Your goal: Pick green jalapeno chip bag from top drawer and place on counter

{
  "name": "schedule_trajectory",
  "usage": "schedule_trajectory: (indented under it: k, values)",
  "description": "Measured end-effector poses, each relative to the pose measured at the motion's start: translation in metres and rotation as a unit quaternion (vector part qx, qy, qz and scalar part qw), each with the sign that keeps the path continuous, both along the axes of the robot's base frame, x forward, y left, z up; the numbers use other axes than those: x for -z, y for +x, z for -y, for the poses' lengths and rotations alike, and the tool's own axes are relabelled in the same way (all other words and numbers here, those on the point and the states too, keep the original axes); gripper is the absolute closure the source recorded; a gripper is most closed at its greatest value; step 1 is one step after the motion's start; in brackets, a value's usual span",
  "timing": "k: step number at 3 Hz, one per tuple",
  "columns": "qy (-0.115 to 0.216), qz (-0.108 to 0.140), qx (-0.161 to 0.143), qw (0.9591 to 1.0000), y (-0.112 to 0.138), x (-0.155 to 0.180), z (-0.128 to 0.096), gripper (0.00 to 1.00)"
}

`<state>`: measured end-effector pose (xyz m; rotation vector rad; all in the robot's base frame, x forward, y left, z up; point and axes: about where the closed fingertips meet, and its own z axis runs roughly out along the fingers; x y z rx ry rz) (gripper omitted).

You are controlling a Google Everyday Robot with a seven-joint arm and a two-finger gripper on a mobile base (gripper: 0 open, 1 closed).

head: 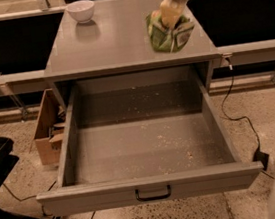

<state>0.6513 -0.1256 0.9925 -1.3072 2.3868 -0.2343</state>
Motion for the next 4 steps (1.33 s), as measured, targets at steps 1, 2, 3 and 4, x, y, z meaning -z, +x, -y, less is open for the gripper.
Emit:
schedule_trajectory:
  k: [1,2,3,4]
  values:
    - [0.011,0.059,0.017,0.9981,0.046,-0.039,-0.009,1.0]
    - [0.046,0.12,0.029,0.9913,0.091,-0.064,-0.017,1.0]
    - [0.08,0.136,0.028,0.9871,0.128,-0.051,-0.029,1.0]
    - [0.095,0.113,0.039,0.9883,0.159,-0.002,-0.033,1.0]
